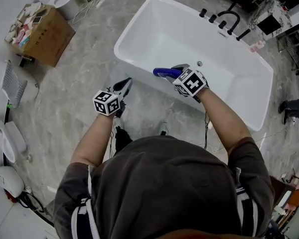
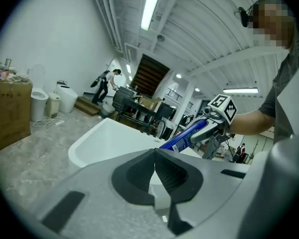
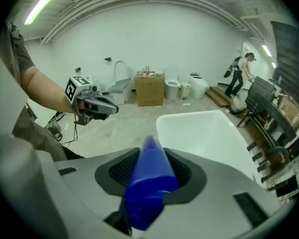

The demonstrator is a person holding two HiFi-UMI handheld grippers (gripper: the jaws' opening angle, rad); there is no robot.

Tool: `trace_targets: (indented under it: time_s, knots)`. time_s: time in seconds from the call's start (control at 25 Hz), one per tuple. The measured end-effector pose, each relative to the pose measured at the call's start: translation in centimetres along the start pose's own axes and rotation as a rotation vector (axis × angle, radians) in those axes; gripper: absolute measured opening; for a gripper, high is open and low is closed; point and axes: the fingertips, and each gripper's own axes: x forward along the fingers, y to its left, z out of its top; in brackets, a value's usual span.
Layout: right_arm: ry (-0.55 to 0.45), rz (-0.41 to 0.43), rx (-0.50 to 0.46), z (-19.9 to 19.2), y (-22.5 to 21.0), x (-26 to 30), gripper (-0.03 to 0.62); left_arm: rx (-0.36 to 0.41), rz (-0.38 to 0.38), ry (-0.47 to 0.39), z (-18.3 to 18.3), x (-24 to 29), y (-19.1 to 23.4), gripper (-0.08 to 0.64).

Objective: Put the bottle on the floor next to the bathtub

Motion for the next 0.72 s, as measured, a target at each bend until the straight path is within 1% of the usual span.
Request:
trace_targets:
  time_s: [0.08,0.16,0.28,0.36,0.52,0.72]
  knots:
    - [0.047,0.027,-0.033,1.4,1.5,5.0,0.138,-0.023,0.012,0.005,-1.8,-1.5,3.2,0.005]
    - [0.103,0.045,-0.059,2.2,2.8,10.3,0.138,-0.062,0.022,0.013,-4.0,-3.0,6.5,0.006]
    - [0.19,0.067,-0.07,2.7,4.6,18.4,0.138,-0.143,0.052,0.027,-8.0,-5.9,11.7,0.005]
    - [0.239,0.083,-0.084,2.6,5.6,23.6,0.138,-0.177,0.075,0.046,-10.9,-7.5,15.2,0.005]
    - [0.329,0.111,-0.097,0.3,7.2,34.1,0.138,-0.226,0.102,0.075,-17.1,-9.4,21.4,0.005]
    - [0.433,0.143,-0.085,-5.0,9.1,46.2,0.138,-0.31,0.15,0.113,-25.6,-11.1,28.0,0.006]
